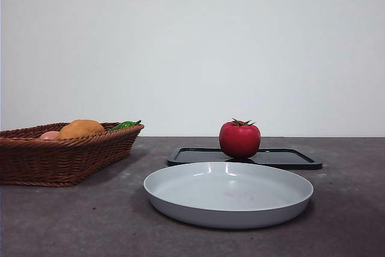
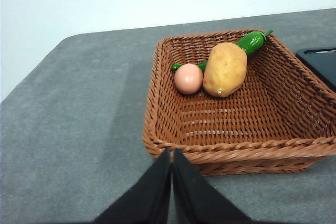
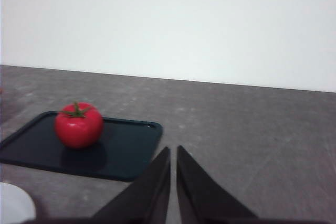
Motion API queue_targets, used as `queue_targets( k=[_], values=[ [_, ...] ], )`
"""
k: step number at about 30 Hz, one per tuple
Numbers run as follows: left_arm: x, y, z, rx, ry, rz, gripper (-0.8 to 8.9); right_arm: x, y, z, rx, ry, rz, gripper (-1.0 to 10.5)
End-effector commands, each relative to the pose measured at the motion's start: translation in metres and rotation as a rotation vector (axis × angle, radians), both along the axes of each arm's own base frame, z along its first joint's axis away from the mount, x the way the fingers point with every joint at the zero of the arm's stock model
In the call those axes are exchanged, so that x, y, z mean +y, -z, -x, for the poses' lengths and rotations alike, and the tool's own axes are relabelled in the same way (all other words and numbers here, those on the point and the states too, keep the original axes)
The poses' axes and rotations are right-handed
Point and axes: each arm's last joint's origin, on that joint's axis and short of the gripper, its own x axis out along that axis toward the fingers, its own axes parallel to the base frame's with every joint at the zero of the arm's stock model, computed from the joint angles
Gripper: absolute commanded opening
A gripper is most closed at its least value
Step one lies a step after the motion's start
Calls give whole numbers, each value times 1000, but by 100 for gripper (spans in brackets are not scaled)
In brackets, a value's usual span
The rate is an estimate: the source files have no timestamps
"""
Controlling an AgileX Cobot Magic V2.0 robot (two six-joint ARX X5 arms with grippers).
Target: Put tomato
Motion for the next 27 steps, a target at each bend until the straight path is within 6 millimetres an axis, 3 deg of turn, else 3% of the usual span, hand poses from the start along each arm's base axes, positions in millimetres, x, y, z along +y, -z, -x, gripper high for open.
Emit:
queue_targets(
  k=[1,8,16,27],
  values=[
    [0,7,-1,30,0,4,7,-1,11,-1,0,31,-32,11],
    [0,7,-1,30,0,4,7,-1,39,-3,71,44,-46,11],
    [0,7,-1,31,0,4,7,-2,49,-2,179,67,-43,11],
    [0,7,-1,31,0,4,7,-2,47,-2,155,69,-50,11]
  ],
)
